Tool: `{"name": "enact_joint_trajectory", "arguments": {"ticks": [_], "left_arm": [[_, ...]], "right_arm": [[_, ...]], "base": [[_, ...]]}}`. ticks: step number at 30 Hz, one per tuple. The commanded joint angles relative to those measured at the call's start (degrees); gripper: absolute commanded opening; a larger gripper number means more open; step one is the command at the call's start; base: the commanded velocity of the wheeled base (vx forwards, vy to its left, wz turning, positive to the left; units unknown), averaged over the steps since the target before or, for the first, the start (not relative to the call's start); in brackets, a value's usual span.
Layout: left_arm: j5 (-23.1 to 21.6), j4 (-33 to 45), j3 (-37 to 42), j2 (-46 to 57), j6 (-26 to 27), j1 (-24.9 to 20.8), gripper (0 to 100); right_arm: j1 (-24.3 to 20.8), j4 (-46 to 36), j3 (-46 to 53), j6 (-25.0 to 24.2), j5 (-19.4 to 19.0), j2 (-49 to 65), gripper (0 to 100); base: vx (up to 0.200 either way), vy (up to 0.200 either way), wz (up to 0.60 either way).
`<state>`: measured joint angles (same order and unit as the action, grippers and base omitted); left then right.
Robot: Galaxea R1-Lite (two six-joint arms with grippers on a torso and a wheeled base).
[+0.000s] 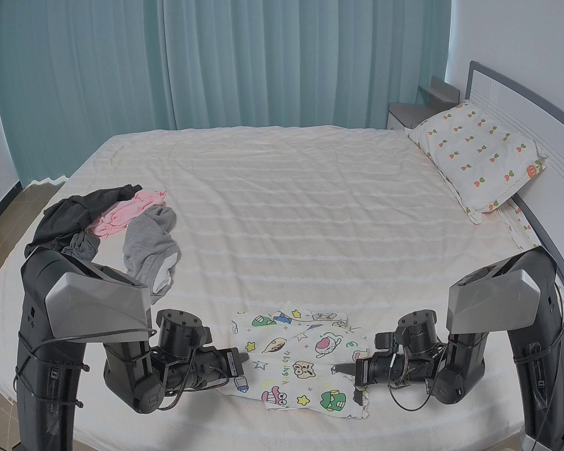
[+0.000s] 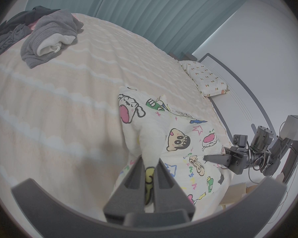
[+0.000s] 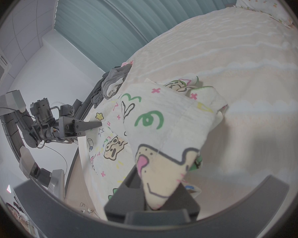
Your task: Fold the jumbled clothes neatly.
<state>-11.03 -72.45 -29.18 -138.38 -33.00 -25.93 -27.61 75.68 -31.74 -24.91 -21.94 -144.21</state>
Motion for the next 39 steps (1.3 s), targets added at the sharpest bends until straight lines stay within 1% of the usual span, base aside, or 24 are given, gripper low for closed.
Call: {"name": "enact_joint_trajectory", "arguments": {"ticks": [1,11,13,15,24,27,30,39], "left_arm": [[0.05,0.03,0.0,-0.14,0.13,0.0,0],[0.75,-0.24,-1.4,-0.58,-1.19,0.09,0],[1.63,-0.24,-1.75,-0.67,-1.28,0.09,0],[3.56,-0.15,-2.72,-1.11,-1.98,-0.09,0],[4.0,-0.32,-2.72,-1.02,-2.33,-0.35,0],[4.26,-0.41,-3.07,-0.76,-4.35,-0.44,0],[4.44,-0.76,-3.42,-0.76,-5.32,-0.79,0],[4.44,-2.43,-2.72,-0.84,-5.32,-1.4,0]], "right_arm": [[-0.07,2.28,0.81,-0.06,-0.03,-0.45,0],[0.01,10.1,2.13,-0.14,-0.03,-3.0,0],[0.01,10.45,2.21,-0.14,-0.03,-3.09,0],[0.01,11.33,2.21,-0.14,-0.03,-3.27,0],[0.01,13.35,2.56,-0.23,-0.03,-3.97,0],[0.01,13.44,2.56,-0.23,-0.03,-4.06,0],[0.01,13.53,2.48,-0.14,-0.03,-3.97,0],[0.1,13.79,2.48,-0.23,0.5,-3.44,0]], "base": [[-0.2,0.0,0.0],[0.0,0.0,0.0],[0.0,0.0,0.0],[0.0,0.0,0.0],[0.0,0.0,0.0],[0.0,0.0,0.0],[0.0,-0.2,0.0],[0.0,-0.2,0.0]]}}
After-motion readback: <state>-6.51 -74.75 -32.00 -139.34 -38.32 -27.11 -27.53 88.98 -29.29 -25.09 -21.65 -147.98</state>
